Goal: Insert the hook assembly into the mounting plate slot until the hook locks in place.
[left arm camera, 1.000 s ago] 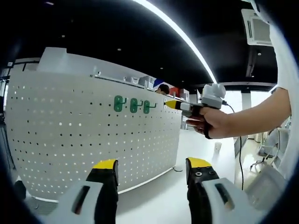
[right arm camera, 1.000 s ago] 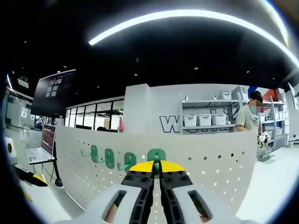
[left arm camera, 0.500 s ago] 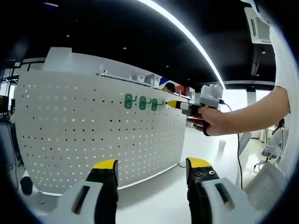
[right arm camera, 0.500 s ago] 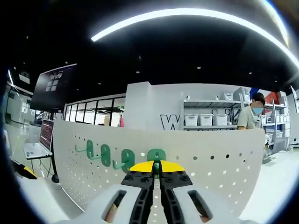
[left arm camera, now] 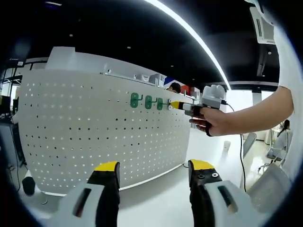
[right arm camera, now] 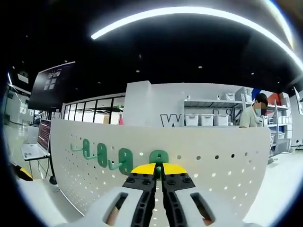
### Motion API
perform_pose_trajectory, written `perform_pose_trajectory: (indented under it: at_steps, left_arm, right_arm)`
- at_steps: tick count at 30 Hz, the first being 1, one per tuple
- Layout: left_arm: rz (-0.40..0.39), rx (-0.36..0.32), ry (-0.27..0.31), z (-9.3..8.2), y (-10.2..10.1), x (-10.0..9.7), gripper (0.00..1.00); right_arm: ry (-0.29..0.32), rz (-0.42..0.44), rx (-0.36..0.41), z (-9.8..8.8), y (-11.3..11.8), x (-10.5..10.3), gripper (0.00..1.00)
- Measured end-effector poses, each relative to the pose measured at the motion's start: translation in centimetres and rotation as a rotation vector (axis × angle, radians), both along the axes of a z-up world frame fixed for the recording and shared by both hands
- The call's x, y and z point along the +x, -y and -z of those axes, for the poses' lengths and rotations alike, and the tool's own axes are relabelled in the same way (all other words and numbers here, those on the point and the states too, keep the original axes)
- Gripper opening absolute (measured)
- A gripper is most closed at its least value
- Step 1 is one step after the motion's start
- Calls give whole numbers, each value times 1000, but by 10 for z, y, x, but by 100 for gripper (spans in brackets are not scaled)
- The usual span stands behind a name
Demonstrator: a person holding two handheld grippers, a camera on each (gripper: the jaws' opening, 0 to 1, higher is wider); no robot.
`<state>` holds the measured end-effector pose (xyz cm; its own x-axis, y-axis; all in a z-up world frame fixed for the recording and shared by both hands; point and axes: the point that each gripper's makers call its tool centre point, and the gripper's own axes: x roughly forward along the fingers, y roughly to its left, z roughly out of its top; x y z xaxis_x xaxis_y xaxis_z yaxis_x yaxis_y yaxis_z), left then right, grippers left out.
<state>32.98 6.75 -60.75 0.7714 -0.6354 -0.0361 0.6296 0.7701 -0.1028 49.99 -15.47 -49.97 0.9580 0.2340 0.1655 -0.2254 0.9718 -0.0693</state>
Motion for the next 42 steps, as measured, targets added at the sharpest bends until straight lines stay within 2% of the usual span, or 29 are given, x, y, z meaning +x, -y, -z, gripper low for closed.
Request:
perform_pose_trajectory:
  at_steps: [3, 7, 10, 19, 25, 31, 38, 39, 42]
  left_arm:
    - [-2, 2, -6, 3, 0, -1, 60]
    - [-5, 4, -4, 4, -1, -4, 60]
    - [-8, 3, -1, 4, -4, -5, 60]
    - [-17, 2, 3, 4, -6, -5, 61]
    - [-12, -2, 8, 2, -3, -4, 61]
    - [-8, -6, 8, 2, -1, -2, 61]
    - [-3, -6, -2, 6, 0, -1, 63]
    - [-3, -5, -4, 6, 0, -2, 63]
    - [-5, 0, -7, 8, -1, -3, 64]
  right_arm:
    - [-22, 55, -18, 0, 0, 0, 1]
    - [-43, 121, 36, 2, 0, 2, 1]
    - [-60, 159, 45, 3, -1, 3, 1]
    - [-64, 146, 13, 3, 1, 3, 1]
    - [-54, 109, -3, 4, 1, 0, 2]
    - [-75, 42, -21, 12, -7, -6, 12]
    - [-124, -5, -24, 32, -7, -14, 33]
    - [-113, -37, 2, 30, -12, -17, 36]
    - [-102, -49, -5, 31, -13, -21, 43]
